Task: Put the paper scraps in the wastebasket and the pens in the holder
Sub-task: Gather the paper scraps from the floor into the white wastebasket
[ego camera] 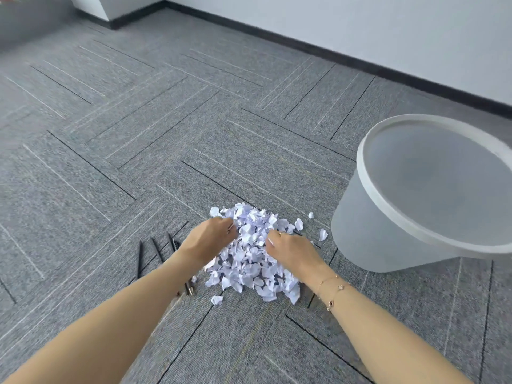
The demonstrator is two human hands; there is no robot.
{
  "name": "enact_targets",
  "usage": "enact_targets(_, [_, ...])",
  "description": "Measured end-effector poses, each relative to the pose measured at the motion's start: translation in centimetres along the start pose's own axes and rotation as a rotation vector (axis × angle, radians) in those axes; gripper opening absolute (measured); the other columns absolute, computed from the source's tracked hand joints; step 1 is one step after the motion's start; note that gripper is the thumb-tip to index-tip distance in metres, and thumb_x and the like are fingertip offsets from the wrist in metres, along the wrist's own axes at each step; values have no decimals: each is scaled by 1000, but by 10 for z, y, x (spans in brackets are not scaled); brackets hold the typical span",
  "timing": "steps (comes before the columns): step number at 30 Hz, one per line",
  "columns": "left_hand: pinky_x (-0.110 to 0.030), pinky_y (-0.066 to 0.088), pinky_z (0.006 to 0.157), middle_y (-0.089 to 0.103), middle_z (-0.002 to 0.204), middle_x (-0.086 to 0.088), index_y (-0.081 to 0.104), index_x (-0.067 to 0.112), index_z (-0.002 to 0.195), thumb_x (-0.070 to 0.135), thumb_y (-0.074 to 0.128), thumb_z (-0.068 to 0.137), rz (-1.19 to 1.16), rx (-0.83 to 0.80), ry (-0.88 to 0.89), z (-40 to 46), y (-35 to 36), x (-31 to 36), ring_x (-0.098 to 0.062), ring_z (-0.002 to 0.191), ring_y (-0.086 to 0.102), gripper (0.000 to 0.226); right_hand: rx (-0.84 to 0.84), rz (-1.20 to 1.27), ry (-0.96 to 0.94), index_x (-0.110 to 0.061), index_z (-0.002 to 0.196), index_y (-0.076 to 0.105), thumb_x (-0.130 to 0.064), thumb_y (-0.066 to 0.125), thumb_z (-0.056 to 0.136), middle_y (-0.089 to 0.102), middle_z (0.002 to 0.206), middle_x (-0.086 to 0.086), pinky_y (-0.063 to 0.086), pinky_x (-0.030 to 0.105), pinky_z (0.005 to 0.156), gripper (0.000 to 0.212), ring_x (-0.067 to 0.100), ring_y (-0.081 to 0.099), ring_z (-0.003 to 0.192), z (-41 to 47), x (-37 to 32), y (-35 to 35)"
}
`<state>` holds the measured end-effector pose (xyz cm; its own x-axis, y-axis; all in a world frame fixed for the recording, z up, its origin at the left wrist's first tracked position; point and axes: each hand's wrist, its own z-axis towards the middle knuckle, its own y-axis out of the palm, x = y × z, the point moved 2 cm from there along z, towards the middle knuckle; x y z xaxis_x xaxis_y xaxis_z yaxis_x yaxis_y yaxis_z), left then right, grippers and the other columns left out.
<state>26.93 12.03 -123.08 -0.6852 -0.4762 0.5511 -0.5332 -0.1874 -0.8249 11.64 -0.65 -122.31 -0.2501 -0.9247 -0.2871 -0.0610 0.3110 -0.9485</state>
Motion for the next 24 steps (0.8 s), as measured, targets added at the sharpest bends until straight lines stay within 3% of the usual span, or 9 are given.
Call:
enact_targets(2, [-19,50,46,51,57,4,57,2,76,13,45,93,12,18,23,3,-24,11,-9,45,50,23,11,-33,-20,-7,95,47,-24,21,100,44,59,-3,20,16,37,31,5,31,38,-1,-3,-18])
enact_targets(4, [-26,51,45,53,57,0,55,5,75,20,41,94,71,35,83,8,-47,21,-12,45,50,28,35,-62,-49,-7,96,46,-25,13,97,45,61,-2,25,18,36,37,7,33,39,-2,-6,-39])
enact_targets(7, [-29,49,40,53,53,2,49,16,70,30,34,91,86,72,149,17,-82,40,-12,41,51,30,76,-39,-26,-7,91,47,-28,25,100,46,59,-2,37,23,38,31,11,39,42,-5,-8,-79])
enact_targets(11, [-33,47,38,55,52,-1,50,13,66,24,39,92,89,145,226,33,-122,97,-11,39,47,30,128,1,24,-8,92,47,-29,32,100,34,56,-8,31,27,43,27,19,43,49,-13,-11,-144])
enact_targets(14, [-33,39,36,52,49,-6,50,7,63,20,43,93,102,167,289,52,-143,144,-14,37,39,33,185,25,90,-11,84,39,-28,33,99,33,55,-7,29,31,53,24,26,46,57,-22,-3,-190])
enact_targets(16, [-31,32,39,44,48,-2,46,7,61,21,44,92,111,184,310,66,-157,180,-14,39,33,34,237,9,156,-12,82,32,-28,35,98,46,60,1,29,32,55,23,32,49,62,-33,6,-219])
enact_targets(18, [-29,29,42,41,51,-2,43,8,61,21,44,92,115,185,336,75,-166,219,-15,42,31,34,287,-10,229,-14,83,33,-26,36,97,60,78,12,30,33,56,19,35,53,68,-47,19,-247])
enact_targets(21, [-27,29,42,42,52,-6,42,9,60,21,45,91,123,166,372,88,-166,269,-17,43,31,34,315,-5,346,-14,82,36,-24,37,96,55,77,16,30,33,57,17,32,42,65,-73,45,-281])
enact_targets(24, [-30,30,46,40,52,-10,39,8,58,21,47,89,130,138,400,97,-147,310,-24,48,30,35,347,8,435,-13,80,37,-23,38,94,47,70,6,30,33,56,18,30,41,64,-97,76,-294])
